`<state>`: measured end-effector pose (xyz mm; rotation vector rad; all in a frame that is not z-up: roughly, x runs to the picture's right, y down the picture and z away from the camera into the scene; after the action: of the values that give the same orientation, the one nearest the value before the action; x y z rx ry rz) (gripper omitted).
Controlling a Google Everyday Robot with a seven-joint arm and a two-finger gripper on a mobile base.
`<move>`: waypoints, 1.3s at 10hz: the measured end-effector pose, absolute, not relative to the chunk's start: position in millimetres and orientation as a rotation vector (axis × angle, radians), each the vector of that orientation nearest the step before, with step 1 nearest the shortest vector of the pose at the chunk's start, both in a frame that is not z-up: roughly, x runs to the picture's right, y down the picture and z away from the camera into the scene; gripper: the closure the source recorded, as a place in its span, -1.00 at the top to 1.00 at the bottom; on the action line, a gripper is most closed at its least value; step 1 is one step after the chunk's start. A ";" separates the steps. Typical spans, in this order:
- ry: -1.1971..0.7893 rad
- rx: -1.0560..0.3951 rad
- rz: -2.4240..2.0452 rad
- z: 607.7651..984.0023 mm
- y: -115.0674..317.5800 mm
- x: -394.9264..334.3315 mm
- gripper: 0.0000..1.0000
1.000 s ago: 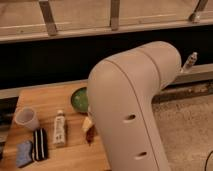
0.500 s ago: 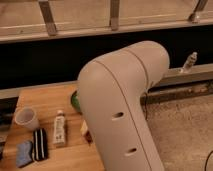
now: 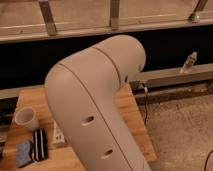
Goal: Place the pepper on the white sponge
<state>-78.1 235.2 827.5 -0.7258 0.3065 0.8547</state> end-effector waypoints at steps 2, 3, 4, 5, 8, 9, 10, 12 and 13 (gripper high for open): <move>0.297 -0.721 0.857 825.3 232.2 -79.2 -0.80; 0.285 -0.724 0.865 823.3 229.6 -76.1 -0.96; 0.246 -0.747 0.875 821.6 225.6 -73.4 -1.00; 0.179 -0.784 0.892 818.5 219.7 -68.2 -1.00; 0.035 -0.825 0.897 805.2 198.4 -62.5 -1.00; 0.008 -0.822 0.889 801.8 192.8 -63.8 -1.00; -0.010 -0.818 0.885 799.5 188.5 -63.1 -1.00; -0.060 -0.824 0.871 795.8 179.8 -67.6 -1.00; -0.086 -0.833 0.862 793.7 175.1 -68.5 -1.00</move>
<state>-68.5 175.1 793.7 -0.8326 -0.0860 0.8618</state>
